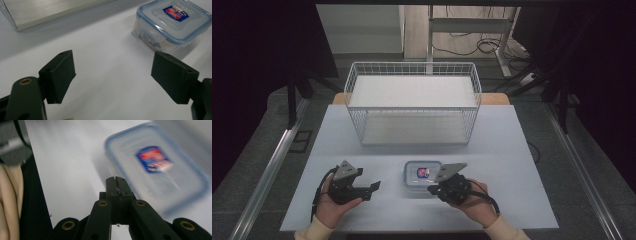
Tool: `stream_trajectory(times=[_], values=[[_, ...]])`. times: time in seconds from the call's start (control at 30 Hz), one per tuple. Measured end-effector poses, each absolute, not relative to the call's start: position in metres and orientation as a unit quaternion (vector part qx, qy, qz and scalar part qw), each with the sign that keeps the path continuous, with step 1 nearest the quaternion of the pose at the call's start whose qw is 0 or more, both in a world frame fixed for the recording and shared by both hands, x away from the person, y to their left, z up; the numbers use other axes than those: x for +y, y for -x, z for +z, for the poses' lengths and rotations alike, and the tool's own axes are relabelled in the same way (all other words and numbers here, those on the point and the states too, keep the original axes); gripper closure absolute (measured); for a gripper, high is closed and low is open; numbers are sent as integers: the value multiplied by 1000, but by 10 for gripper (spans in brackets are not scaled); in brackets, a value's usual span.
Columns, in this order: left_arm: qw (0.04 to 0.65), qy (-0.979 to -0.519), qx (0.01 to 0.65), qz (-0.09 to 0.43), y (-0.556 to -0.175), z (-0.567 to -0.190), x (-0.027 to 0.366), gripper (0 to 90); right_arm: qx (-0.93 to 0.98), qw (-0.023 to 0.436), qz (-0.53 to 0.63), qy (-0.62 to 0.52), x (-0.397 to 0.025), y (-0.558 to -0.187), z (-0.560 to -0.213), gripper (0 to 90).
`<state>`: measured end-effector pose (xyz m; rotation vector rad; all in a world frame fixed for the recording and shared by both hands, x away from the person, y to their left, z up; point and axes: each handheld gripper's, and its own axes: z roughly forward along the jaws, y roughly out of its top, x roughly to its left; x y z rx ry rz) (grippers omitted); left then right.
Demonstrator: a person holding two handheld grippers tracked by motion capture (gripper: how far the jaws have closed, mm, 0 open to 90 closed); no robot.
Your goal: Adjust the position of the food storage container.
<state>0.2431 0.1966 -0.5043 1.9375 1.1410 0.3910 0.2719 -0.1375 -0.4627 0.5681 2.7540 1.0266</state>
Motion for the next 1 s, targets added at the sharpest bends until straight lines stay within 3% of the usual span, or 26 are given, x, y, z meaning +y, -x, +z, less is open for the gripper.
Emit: stream_trajectory(times=[0.3,0.43,0.57,1.0], values=[[414,-772,458,155,-245,-506,197,190,868,85,390,-295,-205,-288,-464,873],[413,-772,457,156,-245,-506,197,190,832,83,425,-348,-215,-295,-469,419],[415,-770,460,156,-245,-506,200,190,816,109,439,-361,-214,-291,-468,246],[423,-765,458,161,-245,-503,200,195,831,106,421,-347,-205,-288,-471,216]])
